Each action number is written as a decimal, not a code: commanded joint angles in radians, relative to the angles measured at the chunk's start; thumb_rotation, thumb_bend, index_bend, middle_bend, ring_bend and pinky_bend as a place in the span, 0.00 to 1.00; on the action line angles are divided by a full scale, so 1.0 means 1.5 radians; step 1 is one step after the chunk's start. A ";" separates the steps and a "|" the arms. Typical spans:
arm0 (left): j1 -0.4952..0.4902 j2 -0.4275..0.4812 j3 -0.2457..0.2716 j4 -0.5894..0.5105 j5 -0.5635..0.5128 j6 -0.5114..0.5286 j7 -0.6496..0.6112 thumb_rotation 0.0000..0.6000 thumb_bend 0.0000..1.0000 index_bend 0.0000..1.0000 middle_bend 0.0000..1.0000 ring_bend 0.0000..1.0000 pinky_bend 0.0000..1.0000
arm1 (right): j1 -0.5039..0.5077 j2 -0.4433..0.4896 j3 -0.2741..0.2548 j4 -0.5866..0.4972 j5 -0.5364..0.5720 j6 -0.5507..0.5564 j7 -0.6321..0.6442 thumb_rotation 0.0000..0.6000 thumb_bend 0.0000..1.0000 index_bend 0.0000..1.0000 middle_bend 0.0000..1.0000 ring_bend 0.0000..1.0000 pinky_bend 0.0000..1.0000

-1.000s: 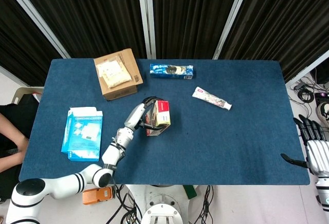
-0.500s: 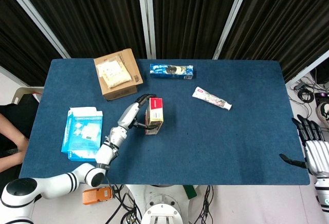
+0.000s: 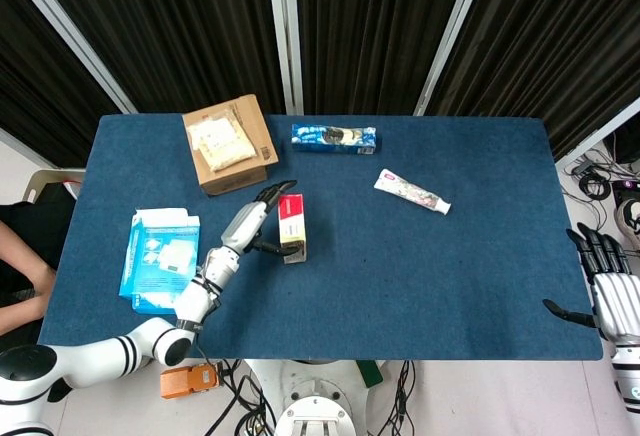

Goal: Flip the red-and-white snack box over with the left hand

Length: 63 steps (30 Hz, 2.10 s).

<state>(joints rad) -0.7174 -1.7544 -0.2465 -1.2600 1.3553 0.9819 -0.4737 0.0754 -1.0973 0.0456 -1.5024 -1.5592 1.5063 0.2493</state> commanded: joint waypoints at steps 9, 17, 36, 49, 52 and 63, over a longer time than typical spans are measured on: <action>-0.006 0.093 0.007 -0.131 -0.046 -0.025 0.196 1.00 0.00 0.00 0.00 0.00 0.00 | 0.000 -0.003 0.000 0.009 -0.001 0.001 0.009 1.00 0.15 0.00 0.00 0.00 0.00; -0.016 0.204 -0.008 -0.293 -0.141 -0.046 0.354 1.00 0.00 0.00 0.00 0.00 0.00 | -0.001 -0.006 -0.001 0.016 -0.003 0.002 0.017 1.00 0.15 0.00 0.00 0.00 0.00; -0.199 0.325 -0.020 -0.501 -0.559 -0.010 0.693 1.00 0.00 0.00 0.00 0.00 0.00 | 0.003 -0.013 -0.001 0.028 -0.003 -0.003 0.030 1.00 0.15 0.00 0.00 0.00 0.00; -0.321 0.288 -0.026 -0.449 -0.844 0.009 0.751 1.00 0.00 0.00 0.00 0.00 0.00 | 0.003 -0.021 -0.001 0.051 0.004 -0.010 0.055 1.00 0.15 0.00 0.00 0.00 0.00; -0.332 0.277 -0.022 -0.435 -0.865 0.022 0.752 1.00 0.00 0.00 0.00 0.00 0.00 | 0.004 -0.022 -0.001 0.056 0.004 -0.010 0.058 1.00 0.15 0.00 0.00 0.00 0.00; -0.309 0.238 -0.023 -0.424 -0.797 0.116 0.706 1.00 0.10 0.33 0.36 0.34 0.28 | 0.005 -0.024 -0.001 0.062 0.005 -0.013 0.064 1.00 0.15 0.00 0.00 0.00 0.00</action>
<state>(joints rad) -1.1918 -1.3944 -0.2845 -1.8935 0.1383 1.1434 0.5936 0.0831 -1.1339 0.0437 -1.4092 -1.5511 1.4866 0.3456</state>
